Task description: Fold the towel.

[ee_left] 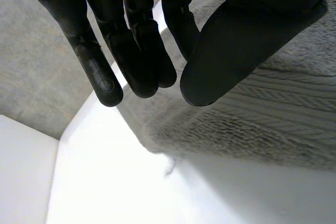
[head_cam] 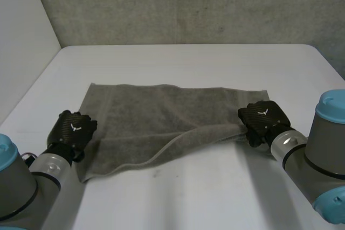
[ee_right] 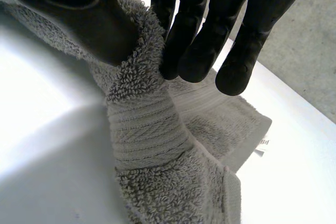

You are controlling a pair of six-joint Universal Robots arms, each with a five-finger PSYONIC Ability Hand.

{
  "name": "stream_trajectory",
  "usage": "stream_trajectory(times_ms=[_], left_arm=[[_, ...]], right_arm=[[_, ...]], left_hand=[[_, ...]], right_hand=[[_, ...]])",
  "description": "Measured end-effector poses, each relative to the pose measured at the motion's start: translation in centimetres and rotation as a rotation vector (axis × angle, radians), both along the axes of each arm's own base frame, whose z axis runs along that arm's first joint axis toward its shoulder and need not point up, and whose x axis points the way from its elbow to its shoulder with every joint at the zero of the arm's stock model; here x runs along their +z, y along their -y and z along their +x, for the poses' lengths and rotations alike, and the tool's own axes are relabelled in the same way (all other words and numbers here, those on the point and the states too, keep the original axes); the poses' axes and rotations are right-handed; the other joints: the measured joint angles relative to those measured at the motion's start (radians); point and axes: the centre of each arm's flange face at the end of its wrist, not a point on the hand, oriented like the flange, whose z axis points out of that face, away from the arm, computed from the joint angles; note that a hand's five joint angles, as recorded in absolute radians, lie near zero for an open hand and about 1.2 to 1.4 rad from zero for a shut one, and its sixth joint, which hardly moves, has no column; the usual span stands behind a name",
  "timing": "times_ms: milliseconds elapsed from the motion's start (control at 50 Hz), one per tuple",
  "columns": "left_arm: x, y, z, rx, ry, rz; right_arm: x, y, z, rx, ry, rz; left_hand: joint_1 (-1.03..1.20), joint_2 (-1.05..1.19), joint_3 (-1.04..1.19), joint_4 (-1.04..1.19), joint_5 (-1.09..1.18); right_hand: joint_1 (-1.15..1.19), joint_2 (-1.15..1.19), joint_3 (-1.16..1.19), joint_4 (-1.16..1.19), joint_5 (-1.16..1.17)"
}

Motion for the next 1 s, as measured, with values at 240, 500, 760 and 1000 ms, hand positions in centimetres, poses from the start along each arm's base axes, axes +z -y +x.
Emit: stream_trajectory(times_ms=[240, 500, 760, 1000], left_arm=[[0.2, -1.0, -0.1, -0.011, 0.009, 0.044], [0.4, -5.0, -0.8, -0.087, -0.151, 0.19], [-2.1, -3.8, -0.9, -0.075, -0.14, 0.258], [-1.0, -1.7, -0.8, -0.059, -0.158, 0.167]], right_arm=[[-0.2, -0.2, 0.0, 0.004, -0.001, 0.012], [-0.3, -0.1, -0.1, 0.006, -0.005, 0.013], [-0.4, -0.1, -0.1, 0.004, -0.005, 0.012], [-0.3, 0.1, -0.2, 0.001, -0.004, 0.005]], left_hand=[[-0.515, -0.555, -0.541, -0.542, -0.528], [-0.731, -0.768, -0.766, -0.767, -0.755], [-0.63, -0.666, -0.665, -0.665, -0.649], [-0.034, -0.051, -0.051, -0.05, -0.044]], right_hand=[[0.0, 0.0, 0.0, 0.0, 0.0], [0.0, 0.0, 0.0, 0.0, 0.0], [0.0, 0.0, 0.0, 0.0, 0.0], [-0.001, 0.0, 0.0, 0.0, 0.0]])
